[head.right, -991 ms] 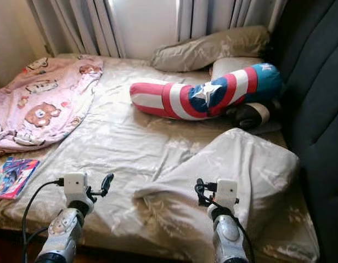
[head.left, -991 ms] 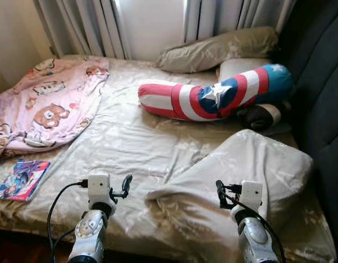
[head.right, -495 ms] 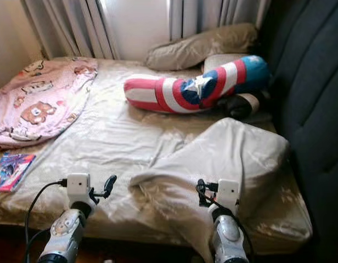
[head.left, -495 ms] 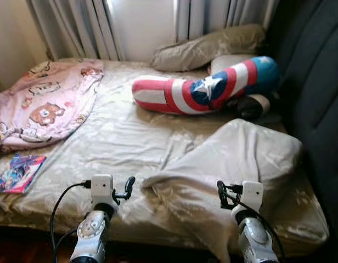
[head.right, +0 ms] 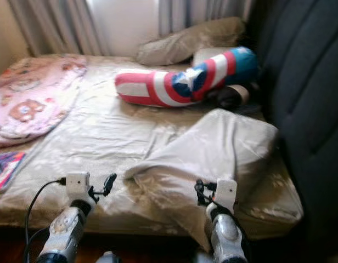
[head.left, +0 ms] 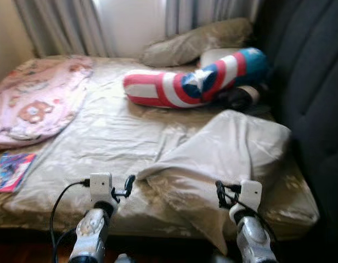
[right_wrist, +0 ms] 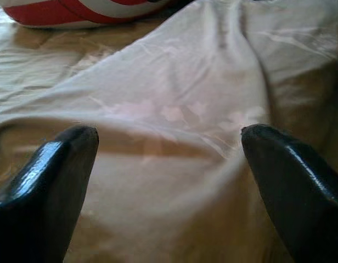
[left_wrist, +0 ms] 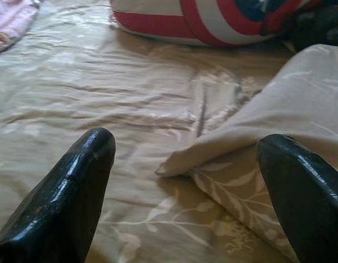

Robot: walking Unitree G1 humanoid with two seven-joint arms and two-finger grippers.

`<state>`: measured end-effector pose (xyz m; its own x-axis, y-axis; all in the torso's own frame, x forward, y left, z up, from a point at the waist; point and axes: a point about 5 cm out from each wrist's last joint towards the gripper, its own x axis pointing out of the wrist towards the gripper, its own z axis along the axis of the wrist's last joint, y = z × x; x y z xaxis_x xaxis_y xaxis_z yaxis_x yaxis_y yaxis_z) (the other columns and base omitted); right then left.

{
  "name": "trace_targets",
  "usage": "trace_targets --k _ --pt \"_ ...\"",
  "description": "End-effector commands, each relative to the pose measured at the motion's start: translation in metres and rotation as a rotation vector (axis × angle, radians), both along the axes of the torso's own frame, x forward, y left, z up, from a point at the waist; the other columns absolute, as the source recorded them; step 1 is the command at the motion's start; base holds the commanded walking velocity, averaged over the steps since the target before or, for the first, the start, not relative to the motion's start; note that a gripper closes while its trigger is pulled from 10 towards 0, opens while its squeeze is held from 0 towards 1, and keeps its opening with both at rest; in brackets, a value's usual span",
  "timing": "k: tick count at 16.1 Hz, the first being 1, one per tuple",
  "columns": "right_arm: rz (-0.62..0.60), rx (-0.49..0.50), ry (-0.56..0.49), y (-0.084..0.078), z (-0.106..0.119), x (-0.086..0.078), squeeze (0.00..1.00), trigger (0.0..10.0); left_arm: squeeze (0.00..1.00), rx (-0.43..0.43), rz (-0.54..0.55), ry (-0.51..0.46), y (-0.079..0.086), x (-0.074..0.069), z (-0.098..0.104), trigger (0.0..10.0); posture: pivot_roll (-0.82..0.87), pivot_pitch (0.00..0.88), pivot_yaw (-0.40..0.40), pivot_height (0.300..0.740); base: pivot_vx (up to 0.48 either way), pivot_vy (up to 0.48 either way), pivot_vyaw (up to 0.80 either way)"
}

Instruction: Clean up the room

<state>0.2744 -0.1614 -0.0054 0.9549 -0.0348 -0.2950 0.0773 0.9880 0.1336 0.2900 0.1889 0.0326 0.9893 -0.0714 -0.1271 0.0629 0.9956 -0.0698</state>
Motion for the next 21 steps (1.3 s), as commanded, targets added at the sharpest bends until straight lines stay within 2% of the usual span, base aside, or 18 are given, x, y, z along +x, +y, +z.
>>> trace_targets --k 1,11,13,16,17,18,20,21 --pt "-0.004 -0.001 0.001 0.000 0.003 0.004 0.00 10.0 0.00 -0.006 -0.002 0.002 0.000 0.000 0.001 10.0 0.01 0.007 0.001 0.656 0.000 0.000 0.00" --pt "-0.010 -0.005 0.026 -0.001 0.000 0.003 0.00 10.0 0.00 0.001 -0.015 -0.007 -0.001 0.002 0.004 10.0 0.02 0.016 0.001 0.656 0.342 0.000 0.00" --pt "0.004 -0.030 0.035 0.001 0.000 0.004 0.00 10.0 0.00 0.007 -0.009 -0.005 0.000 0.003 0.005 10.0 0.02 0.018 0.001 0.656 0.304 0.000 0.00" --pt "-0.063 -0.069 0.104 -0.008 -0.008 -0.001 0.00 10.0 0.00 0.009 0.000 -0.003 0.000 0.003 0.005 10.0 0.02 0.021 -0.001 0.656 0.000 0.000 0.00" --pt "-0.123 -0.014 0.119 -0.015 -0.009 -0.003 0.00 10.0 0.00 0.009 -0.003 -0.002 0.000 0.003 0.005 10.0 0.02 0.023 0.000 0.656 0.000 0.000 0.00" --pt "-0.122 -0.005 0.116 -0.015 -0.009 -0.003 1.00 10.0 0.00 0.009 -0.004 -0.001 0.000 0.003 0.005 10.0 0.02 0.023 0.001 0.656 0.000 0.000 0.00" --pt "-0.147 -0.012 0.118 -0.019 -0.008 -0.001 1.00 10.0 0.00 0.010 -0.006 0.000 0.000 0.003 0.005 10.0 0.02 0.023 0.002 0.656 0.000 0.000 0.00" --pt "-0.236 0.033 0.150 -0.027 -0.010 -0.002 1.00 10.0 0.00 0.011 -0.006 0.001 0.001 0.003 0.005 10.0 0.02 0.021 0.003 0.656 0.000 0.000 0.00"
